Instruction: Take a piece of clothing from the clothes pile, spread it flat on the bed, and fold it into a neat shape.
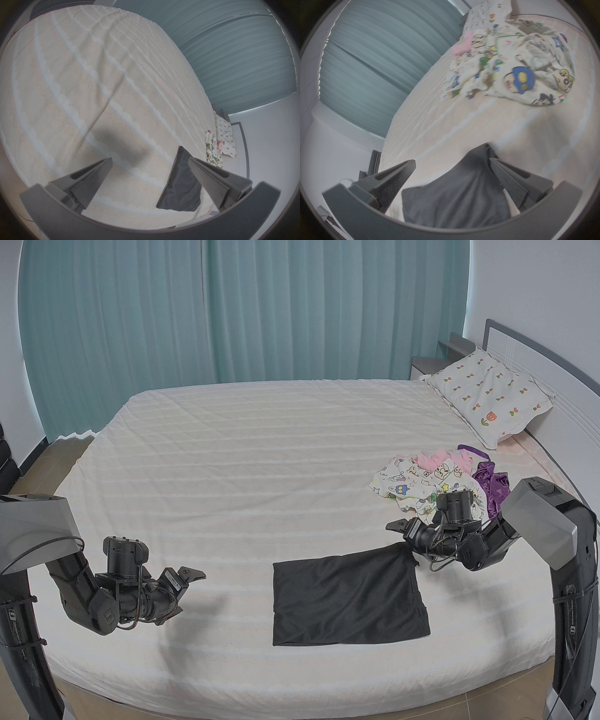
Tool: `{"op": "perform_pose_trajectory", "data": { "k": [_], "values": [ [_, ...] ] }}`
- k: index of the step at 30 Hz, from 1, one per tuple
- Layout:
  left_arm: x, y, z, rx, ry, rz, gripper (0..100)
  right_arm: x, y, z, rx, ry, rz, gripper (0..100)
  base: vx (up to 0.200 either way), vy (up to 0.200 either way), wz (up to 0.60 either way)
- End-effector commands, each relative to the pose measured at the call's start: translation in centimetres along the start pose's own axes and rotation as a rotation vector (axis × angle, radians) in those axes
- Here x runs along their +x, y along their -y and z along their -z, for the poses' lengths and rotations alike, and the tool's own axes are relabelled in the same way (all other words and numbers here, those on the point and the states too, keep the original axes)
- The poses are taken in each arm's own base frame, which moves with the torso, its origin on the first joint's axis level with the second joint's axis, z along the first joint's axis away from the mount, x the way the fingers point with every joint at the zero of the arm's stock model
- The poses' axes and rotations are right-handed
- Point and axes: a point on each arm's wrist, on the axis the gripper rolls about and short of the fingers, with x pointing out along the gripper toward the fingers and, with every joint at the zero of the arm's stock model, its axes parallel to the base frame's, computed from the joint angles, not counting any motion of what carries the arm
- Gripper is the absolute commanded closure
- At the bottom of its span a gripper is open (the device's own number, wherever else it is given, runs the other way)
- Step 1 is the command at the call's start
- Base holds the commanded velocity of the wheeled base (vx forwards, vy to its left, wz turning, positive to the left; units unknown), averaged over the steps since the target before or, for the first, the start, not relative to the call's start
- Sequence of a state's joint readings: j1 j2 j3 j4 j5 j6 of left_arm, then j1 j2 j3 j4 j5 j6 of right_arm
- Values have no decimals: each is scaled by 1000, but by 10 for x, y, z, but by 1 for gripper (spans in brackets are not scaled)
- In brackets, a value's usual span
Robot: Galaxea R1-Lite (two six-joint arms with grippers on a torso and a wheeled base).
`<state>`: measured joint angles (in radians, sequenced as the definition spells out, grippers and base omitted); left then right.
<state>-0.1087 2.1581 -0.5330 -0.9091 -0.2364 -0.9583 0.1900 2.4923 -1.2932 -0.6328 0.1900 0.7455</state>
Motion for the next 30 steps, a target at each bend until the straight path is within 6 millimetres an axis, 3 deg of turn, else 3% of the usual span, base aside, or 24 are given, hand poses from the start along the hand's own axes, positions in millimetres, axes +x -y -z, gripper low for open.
{"op": "perform_pose_trajectory", "data": {
  "k": [1, 4, 5, 6, 10, 14, 18, 26, 30],
  "values": [
    [0, 0, 0, 0, 1, 1, 0, -11, -37, 17, -45, -31, -64, 0, 0, 0, 0],
    [0, 0, 0, 0, 1, 1, 0, -11, -37, 17, -45, -31, -64, 0, 0, 0, 0],
    [0, 0, 0, 0, 2, 0, 0, -10, -67, 46, -85, -88, -119, 0, 0, 0, 0],
    [0, 0, 0, 0, 2, 0, 0, -10, -68, 47, -87, -91, -119, 0, 0, 0, 0],
    [0, 0, 0, 0, 3, -1, 0, -5, -95, 87, -140, -167, -169, 0, 0, 0, 0],
    [0, 0, 0, 0, 6, -1, 0, -4, -116, 107, -175, -203, -212, 0, 0, 0, 0],
    [0, 0, -1, -1, 8, -2, 0, 4, -119, 115, -184, -225, -230, 0, 0, 0, 0],
    [1, 0, -1, 0, 14, 7, 0, 26, -107, 125, -178, -251, -199, 0, 0, 0, 0],
    [1, 0, -2, -2, 15, 6, 0, 42, -107, 114, -167, -192, -202, 0, 0, 0, 0]
  ]
}}
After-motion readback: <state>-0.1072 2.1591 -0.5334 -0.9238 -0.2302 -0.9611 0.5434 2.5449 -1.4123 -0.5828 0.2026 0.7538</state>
